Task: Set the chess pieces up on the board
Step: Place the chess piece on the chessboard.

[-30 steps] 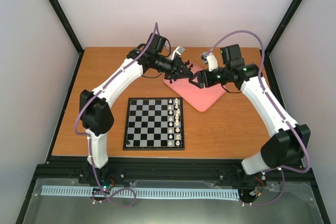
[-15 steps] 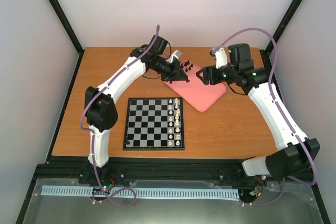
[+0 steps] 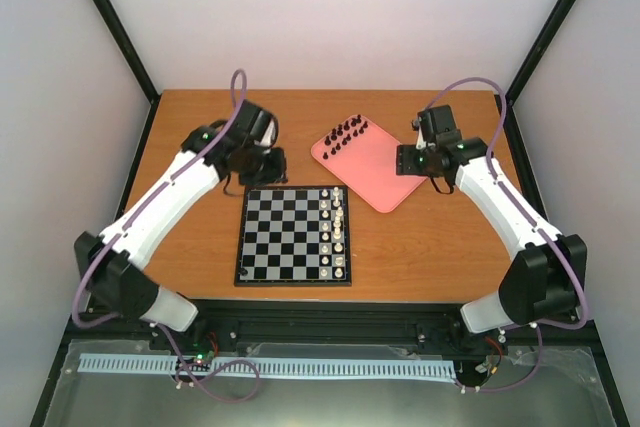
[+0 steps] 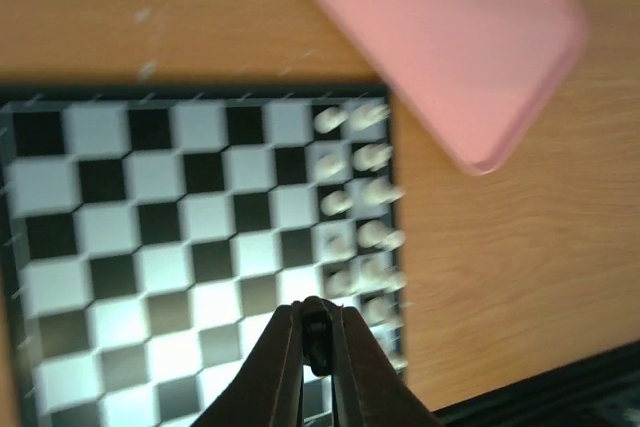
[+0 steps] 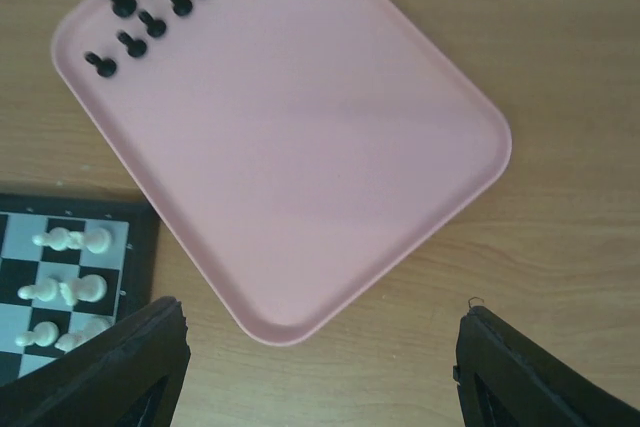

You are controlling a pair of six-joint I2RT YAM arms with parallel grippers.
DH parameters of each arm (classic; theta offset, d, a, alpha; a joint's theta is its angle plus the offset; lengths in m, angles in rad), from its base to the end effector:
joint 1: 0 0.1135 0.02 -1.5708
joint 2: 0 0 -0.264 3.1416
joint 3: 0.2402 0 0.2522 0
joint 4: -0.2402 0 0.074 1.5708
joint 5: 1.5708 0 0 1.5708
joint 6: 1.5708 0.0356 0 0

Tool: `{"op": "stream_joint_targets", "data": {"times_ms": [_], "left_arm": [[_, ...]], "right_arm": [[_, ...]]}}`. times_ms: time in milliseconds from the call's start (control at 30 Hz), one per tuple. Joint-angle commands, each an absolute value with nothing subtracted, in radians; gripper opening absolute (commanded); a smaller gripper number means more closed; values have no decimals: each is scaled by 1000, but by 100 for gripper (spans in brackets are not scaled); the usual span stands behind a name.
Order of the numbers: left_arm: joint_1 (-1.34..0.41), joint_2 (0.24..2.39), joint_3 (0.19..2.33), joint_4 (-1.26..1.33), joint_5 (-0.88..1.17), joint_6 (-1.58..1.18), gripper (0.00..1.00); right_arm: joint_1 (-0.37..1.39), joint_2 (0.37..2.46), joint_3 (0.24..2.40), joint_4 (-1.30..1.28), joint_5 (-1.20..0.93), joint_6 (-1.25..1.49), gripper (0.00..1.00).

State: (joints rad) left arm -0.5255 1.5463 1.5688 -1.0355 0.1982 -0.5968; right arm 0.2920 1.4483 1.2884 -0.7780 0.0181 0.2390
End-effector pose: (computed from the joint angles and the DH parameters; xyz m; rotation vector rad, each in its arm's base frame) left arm 0.2687 -0.1639 0.3505 -0.0194 2.7023 -0.6391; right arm 0.2913 0.0869 0.3074 -0.0593 2.5187 0.1945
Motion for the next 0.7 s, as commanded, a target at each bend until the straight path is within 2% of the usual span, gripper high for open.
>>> {"op": "stream_joint_targets", "data": {"times_ms": [0,233,367,667], "left_arm": [[-562,1418,1380,-1085,-55,-694,1],[-606,1182,1073,-1076,-193,-895,1],[-610,1123,963,-1073,-241,-960,1],[-619,1100,831,-1017,-159,-984,1]], "right_arm": [[296,1458,1221,-708,31,290,84],[314,1495,1169,-678,17,278,84],[323,1508,1160,-668,14,271,85],[329,1526,1157,-670,7,270,85]]}}
